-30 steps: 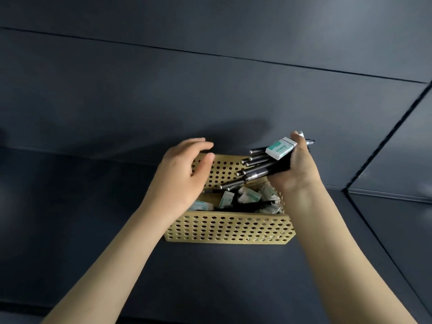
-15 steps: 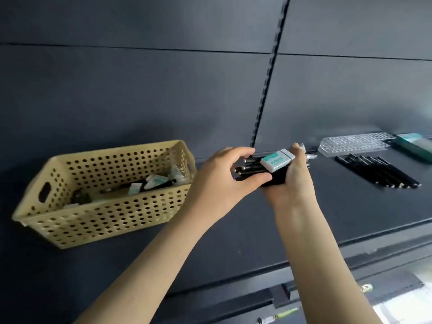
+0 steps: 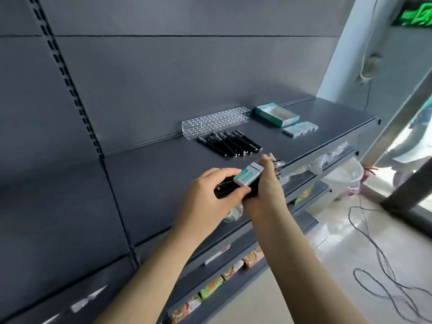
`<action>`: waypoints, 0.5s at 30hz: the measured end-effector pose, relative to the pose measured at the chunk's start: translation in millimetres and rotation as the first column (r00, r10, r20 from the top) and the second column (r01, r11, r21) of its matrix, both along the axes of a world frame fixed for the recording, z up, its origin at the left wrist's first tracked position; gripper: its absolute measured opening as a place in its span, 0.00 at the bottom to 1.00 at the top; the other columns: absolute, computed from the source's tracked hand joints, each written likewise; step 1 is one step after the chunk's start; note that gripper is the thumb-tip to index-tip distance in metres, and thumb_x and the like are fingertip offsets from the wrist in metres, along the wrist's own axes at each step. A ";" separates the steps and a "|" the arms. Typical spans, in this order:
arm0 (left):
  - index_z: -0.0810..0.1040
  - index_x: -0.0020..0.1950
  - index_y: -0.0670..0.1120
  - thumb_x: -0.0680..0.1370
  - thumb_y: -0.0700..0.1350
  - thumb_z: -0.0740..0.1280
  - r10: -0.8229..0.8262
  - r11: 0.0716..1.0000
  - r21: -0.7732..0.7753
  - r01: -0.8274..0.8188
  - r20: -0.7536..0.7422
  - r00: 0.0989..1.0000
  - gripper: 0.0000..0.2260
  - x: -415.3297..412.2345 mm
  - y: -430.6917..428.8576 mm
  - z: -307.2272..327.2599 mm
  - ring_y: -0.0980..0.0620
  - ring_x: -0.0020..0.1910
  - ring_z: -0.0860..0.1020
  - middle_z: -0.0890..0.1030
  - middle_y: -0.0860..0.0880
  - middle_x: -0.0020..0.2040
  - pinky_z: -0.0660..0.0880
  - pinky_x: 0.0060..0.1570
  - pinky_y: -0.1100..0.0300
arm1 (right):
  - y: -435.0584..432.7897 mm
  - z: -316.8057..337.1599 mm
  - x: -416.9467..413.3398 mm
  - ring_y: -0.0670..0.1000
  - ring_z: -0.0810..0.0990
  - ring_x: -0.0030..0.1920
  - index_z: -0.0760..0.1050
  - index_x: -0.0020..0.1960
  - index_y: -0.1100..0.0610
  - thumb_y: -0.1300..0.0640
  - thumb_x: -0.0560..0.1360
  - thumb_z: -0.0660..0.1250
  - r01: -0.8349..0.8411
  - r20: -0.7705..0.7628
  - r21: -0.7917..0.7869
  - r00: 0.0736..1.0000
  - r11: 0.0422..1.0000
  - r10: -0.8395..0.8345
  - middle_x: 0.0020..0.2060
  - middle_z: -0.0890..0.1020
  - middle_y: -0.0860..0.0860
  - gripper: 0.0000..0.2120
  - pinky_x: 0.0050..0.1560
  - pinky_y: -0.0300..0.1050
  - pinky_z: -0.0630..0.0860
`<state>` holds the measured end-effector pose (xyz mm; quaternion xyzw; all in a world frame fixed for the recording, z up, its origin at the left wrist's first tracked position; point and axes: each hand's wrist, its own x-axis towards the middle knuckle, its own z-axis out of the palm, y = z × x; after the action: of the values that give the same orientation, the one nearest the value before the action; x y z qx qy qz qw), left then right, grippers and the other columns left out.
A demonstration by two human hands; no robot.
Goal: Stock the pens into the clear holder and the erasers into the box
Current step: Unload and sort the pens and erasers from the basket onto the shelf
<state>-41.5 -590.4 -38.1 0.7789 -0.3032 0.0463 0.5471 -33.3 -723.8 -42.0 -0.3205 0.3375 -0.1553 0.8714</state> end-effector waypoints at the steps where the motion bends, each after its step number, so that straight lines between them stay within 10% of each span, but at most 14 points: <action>1: 0.81 0.60 0.50 0.74 0.47 0.74 -0.013 1.000 -0.001 0.013 -0.006 1.000 0.14 1.4 -23.4 -2.7 0.62 0.55 0.78 0.81 0.58 0.54 0.75 0.53 0.68 | -23.1 -3.5 -0.4 0.59 0.83 0.45 0.74 0.52 0.62 0.45 0.75 0.71 0.021 0.000 -0.001 1.000 1.000 -0.021 0.45 0.81 0.59 0.20 0.56 0.61 0.79; 15: 0.81 0.58 0.51 0.77 0.47 0.70 -0.017 0.984 -0.176 -0.014 -0.172 0.985 0.10 100.2 -208.9 -27.5 0.63 0.50 0.81 0.84 0.57 0.49 0.79 0.49 0.60 | -205.6 -26.8 96.0 0.61 0.84 0.51 0.76 0.57 0.61 0.43 0.74 0.70 0.050 0.031 -0.004 0.998 0.999 -0.050 0.51 0.84 0.60 0.22 0.56 0.61 0.79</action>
<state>58.8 -799.3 -65.5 0.7282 -0.2497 0.0047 0.6382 62.7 -929.4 -68.8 -0.3114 0.3316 -0.1829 0.8716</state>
